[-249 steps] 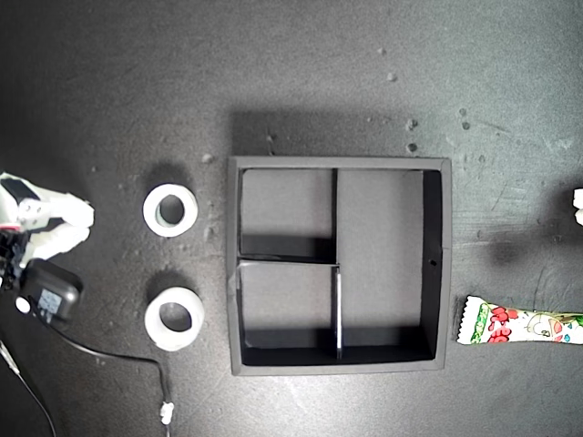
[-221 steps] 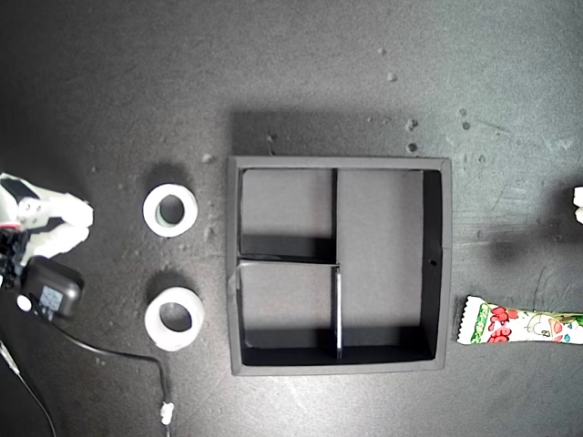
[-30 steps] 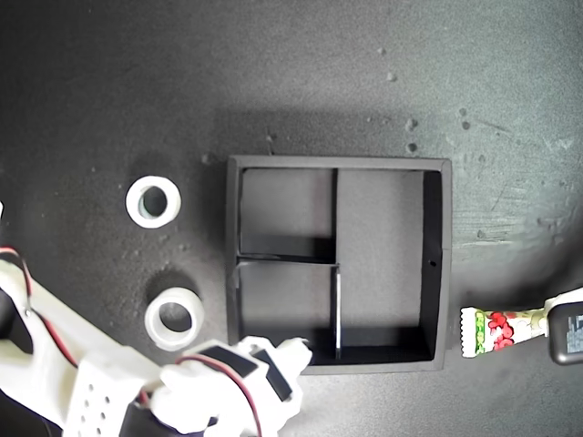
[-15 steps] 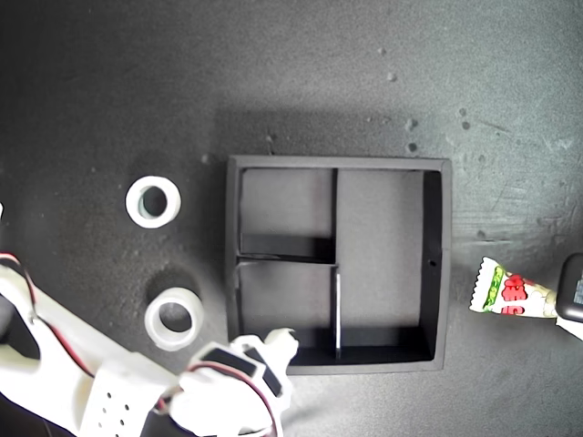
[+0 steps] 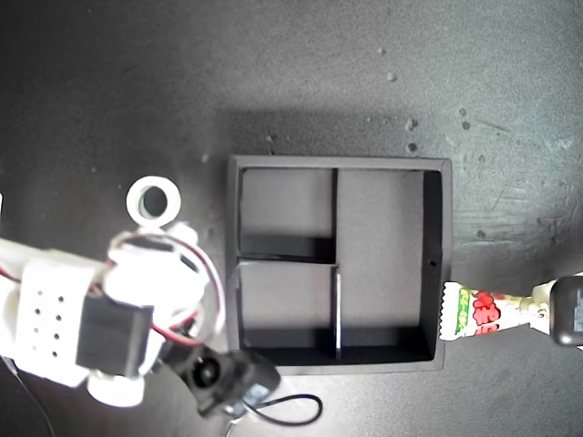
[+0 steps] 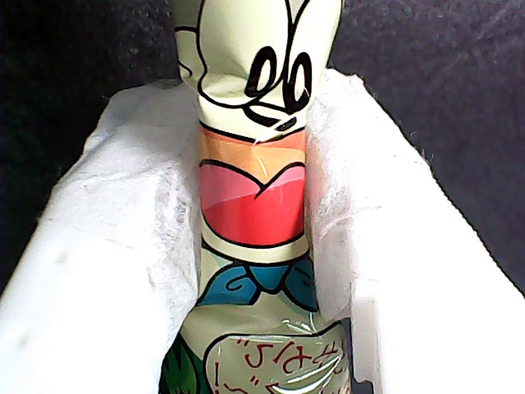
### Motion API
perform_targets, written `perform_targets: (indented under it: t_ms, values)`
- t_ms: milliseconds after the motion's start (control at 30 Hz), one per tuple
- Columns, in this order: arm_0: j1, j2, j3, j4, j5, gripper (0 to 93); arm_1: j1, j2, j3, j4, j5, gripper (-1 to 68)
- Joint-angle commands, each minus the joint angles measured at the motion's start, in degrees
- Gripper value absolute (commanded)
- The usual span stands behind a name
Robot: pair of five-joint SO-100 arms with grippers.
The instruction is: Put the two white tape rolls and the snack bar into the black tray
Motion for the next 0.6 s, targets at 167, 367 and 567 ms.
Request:
perform_targets:
  t_ms: [167, 367, 567]
  values:
    - [-3.69, 9.32, 16.7, -10.37, -0.35, 15.4, -0.79, 0.26, -1.76, -2.11, -5.45, -0.6]
    - [-4.31, 7.38, 19.78, -12.92, -0.26, 15.7, -0.62, 0.26, -5.36, -0.7, -8.79, -0.6]
    - [-4.66, 4.83, 20.57, -15.12, 0.35, 15.8, -0.44, 0.26, -7.73, 0.18, -10.72, -0.6]
